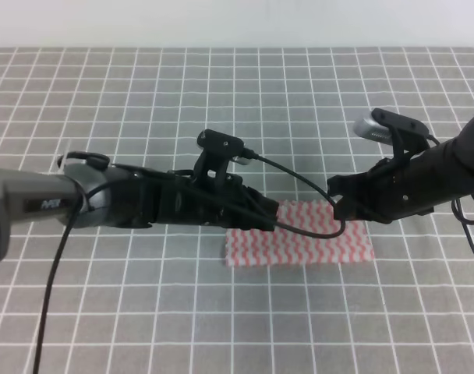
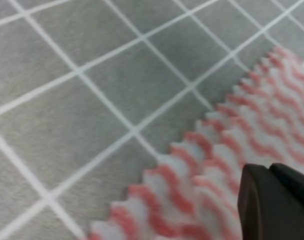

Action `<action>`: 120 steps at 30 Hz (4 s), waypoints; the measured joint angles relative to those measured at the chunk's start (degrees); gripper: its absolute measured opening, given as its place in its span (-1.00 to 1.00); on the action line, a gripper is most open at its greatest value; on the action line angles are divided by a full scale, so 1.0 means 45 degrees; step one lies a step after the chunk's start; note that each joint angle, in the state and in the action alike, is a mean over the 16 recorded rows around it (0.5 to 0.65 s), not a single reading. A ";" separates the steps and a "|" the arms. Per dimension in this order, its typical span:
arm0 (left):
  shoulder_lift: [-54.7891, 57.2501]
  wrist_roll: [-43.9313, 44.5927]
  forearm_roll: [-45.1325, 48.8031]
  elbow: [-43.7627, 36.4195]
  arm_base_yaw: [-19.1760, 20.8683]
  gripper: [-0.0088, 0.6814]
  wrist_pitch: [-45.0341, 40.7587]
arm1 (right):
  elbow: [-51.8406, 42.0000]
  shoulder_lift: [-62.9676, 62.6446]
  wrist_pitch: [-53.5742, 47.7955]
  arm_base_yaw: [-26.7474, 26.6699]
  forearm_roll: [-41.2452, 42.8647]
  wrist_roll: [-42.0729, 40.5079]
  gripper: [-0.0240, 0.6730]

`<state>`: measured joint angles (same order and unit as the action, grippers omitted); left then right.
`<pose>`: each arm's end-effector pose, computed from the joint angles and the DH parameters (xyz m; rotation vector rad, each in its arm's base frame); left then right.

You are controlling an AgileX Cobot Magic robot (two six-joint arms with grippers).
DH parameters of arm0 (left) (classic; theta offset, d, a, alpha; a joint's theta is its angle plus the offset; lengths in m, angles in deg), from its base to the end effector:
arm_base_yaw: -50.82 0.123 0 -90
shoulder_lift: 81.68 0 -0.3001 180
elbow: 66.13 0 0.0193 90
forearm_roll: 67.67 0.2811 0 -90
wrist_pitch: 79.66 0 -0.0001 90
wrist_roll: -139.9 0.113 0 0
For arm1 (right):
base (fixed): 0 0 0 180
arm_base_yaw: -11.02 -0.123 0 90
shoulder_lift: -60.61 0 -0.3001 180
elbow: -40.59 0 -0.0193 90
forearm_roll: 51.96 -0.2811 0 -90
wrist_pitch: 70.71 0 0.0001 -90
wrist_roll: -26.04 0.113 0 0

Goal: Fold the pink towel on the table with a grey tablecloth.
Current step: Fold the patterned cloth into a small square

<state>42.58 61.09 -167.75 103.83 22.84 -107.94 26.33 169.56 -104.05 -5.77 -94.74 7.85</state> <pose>0.3826 -0.2631 0.1258 0.8035 2.1350 -0.8076 0.3680 0.1552 0.1792 -0.0795 2.6580 0.7182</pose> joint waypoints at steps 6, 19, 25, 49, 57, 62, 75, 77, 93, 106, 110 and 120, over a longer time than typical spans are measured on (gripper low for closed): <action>0.0353 0.0065 0.0023 0.0353 0.0013 -0.98 0.0369 | 0.0000 0.0008 0.0006 0.0000 0.0009 0.0000 -0.98; -0.0987 -0.2036 0.1696 0.0695 0.0219 -0.98 0.0597 | 0.0000 0.0033 0.0083 0.0005 0.0159 0.0002 -0.98; -0.1635 -0.5431 0.4622 0.0683 0.0287 -0.98 -0.0091 | -0.0001 0.0000 0.0048 0.0014 0.0237 0.0004 -0.98; -0.0055 -0.9588 0.7946 0.0660 0.0926 -0.98 -0.1778 | -0.0002 0.0025 -0.0286 0.0070 0.0455 0.0051 -0.93; -0.0014 -0.9590 0.7949 0.0666 0.0927 -0.98 -0.1742 | 0.0000 0.0019 -0.0313 0.0480 0.0749 0.0388 -0.68; -0.0009 -0.9591 0.7972 0.0669 0.0928 -0.98 -0.1765 | 0.0001 0.0059 -0.0431 0.0824 0.0888 0.0604 -0.50; -0.0004 -0.9591 0.8007 0.0674 0.0928 -0.98 -0.1808 | 0.0002 0.0811 -0.0617 0.1119 0.0712 0.0699 -0.34; -0.0014 -0.9589 0.8020 0.0669 0.0927 -0.98 -0.1799 | 0.0002 0.0931 -0.0573 0.1119 0.0671 0.0698 -0.34; 0.0001 -0.9591 0.8010 0.0684 0.0929 -0.98 -0.1856 | 0.0002 0.1168 -0.0091 0.1123 -0.0077 0.0038 -0.34; -0.0024 -0.9587 0.8028 0.0663 0.0926 -0.98 -0.1978 | 0.0002 0.1299 0.0079 0.1127 -0.0273 -0.0290 -0.34; -0.0027 -0.9587 0.8032 0.0659 0.0925 -0.98 -0.2001 | 0.0003 0.1404 0.0094 0.1123 -0.0310 -0.0290 -0.34; -0.0021 -0.9586 0.8075 0.0654 0.0925 -0.98 -0.2081 | 0.0051 0.1673 0.0098 0.1156 -0.0384 -0.0289 -0.35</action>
<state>42.49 17.95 -131.41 106.78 27.01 -117.31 26.56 177.09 -103.61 -0.57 -96.46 6.56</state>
